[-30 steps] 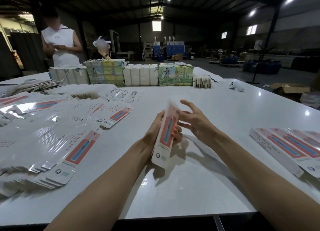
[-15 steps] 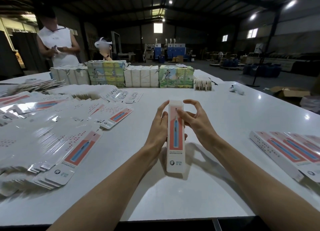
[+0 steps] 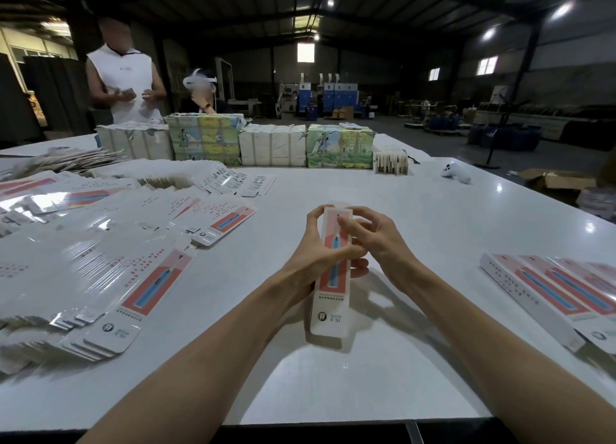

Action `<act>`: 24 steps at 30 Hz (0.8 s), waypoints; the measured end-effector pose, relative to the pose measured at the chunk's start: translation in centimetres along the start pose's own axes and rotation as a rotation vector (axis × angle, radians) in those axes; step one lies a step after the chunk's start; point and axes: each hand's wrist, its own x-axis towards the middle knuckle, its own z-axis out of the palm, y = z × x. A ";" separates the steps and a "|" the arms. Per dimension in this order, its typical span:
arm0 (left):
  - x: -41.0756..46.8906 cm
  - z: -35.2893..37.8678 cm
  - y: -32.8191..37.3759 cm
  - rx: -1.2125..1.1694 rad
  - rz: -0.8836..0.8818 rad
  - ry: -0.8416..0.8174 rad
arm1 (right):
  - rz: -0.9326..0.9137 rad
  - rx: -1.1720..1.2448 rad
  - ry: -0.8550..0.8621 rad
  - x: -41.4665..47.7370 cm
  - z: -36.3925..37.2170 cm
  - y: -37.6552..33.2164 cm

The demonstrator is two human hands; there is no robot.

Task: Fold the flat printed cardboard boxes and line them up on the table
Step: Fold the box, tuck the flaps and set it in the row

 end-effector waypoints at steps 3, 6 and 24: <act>0.0 0.0 -0.2 0.013 -0.004 0.010 | 0.030 -0.029 -0.023 0.2 0.1 0.3; 0.0 -0.2 -0.2 -0.021 -0.035 -0.006 | 0.045 -0.018 -0.040 0.2 0.1 0.4; -0.8 0.1 0.5 0.082 -0.127 -0.149 | -0.061 -0.063 0.169 1.0 -1.7 0.5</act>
